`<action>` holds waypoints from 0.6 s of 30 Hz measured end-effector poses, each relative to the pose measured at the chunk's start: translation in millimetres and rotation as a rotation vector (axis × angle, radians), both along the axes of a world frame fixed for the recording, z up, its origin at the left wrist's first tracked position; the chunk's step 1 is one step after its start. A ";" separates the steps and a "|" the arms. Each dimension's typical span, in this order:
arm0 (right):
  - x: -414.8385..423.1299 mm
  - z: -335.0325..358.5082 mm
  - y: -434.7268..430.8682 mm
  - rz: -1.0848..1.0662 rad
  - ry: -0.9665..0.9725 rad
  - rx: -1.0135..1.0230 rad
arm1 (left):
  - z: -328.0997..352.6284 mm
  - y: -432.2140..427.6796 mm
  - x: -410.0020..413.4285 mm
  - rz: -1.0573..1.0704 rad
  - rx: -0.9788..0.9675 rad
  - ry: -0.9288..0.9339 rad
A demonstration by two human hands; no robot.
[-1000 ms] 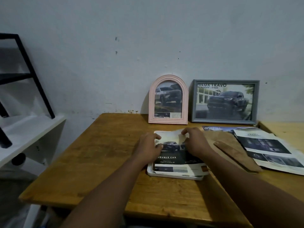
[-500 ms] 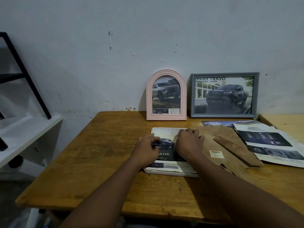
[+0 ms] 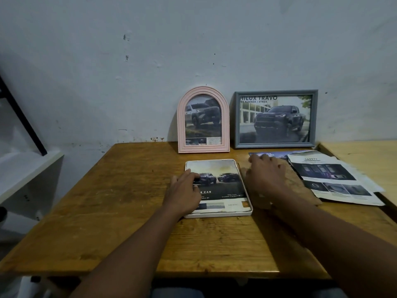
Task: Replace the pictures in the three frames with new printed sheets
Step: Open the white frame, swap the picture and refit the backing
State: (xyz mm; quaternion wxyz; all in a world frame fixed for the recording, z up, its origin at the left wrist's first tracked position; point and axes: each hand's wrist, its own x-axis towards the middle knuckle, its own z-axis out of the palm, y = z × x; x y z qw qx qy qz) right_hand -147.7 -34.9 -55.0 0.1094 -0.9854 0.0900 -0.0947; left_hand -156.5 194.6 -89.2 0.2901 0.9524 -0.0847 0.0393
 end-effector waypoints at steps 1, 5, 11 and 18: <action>-0.7 0.6 -14.7 -0.049 0.042 -0.027 | 0.4 -1.0 0.3 0.005 -0.001 0.007; -8.2 -7.8 -51.0 -0.109 0.159 -0.013 | 3.0 -2.3 -2.6 0.034 -0.021 0.028; -15.3 -13.1 -54.0 -0.104 0.031 0.077 | 0.8 -0.6 -3.0 0.087 -0.078 0.049; -12.8 13.4 -38.5 -0.019 -0.161 0.196 | -6.5 1.3 0.8 0.142 -0.141 0.034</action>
